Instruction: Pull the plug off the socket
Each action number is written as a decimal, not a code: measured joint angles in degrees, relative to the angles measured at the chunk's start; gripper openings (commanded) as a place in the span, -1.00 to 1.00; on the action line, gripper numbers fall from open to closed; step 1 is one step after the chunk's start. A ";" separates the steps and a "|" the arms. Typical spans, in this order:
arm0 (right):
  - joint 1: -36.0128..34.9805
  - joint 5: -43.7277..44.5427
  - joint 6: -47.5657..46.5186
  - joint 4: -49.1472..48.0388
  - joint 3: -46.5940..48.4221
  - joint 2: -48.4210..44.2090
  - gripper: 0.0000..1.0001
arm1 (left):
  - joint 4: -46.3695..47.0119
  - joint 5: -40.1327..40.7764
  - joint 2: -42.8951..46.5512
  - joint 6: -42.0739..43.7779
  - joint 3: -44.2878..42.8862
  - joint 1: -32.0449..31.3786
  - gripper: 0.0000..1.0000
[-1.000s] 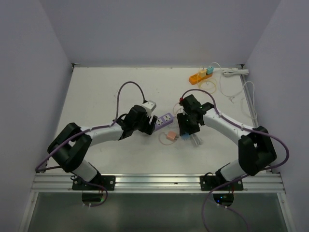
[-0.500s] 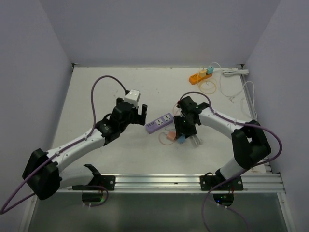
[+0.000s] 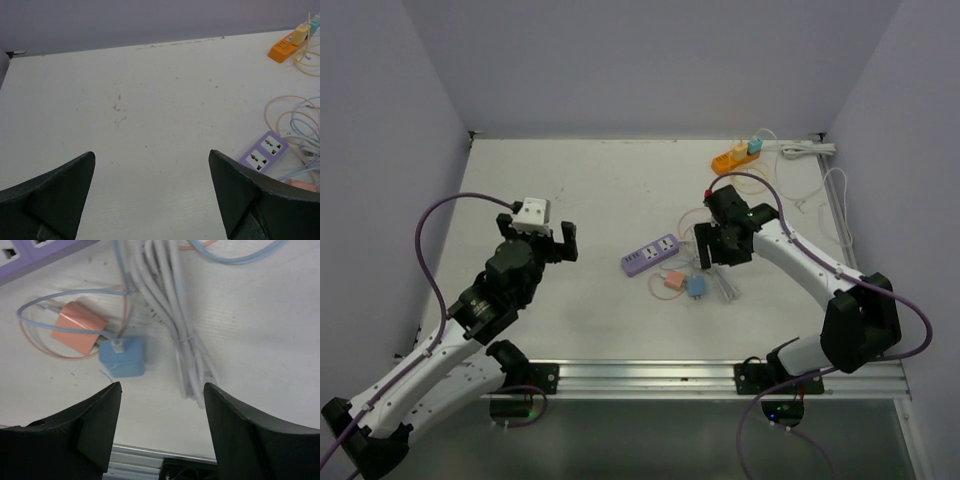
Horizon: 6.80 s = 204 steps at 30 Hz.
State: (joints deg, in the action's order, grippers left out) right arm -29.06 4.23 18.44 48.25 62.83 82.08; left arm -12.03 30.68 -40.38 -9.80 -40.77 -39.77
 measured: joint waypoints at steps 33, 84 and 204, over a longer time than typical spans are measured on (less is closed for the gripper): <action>-6.19 -6.54 10.38 -6.73 12.07 24.59 -0.96 | -0.09 5.88 1.11 3.41 3.93 0.00 0.99; -7.41 7.93 7.56 -10.40 47.87 30.18 0.65 | -0.35 11.45 3.87 2.89 4.04 0.24 0.99; -16.33 16.24 35.28 -20.24 -8.02 12.70 0.25 | -0.35 5.51 3.74 2.93 5.03 0.28 0.99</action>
State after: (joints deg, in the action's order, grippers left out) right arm -45.39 20.47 53.71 28.01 54.81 94.78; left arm -12.38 36.18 -36.64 -6.87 -35.75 -39.48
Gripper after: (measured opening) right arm 0.588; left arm 0.994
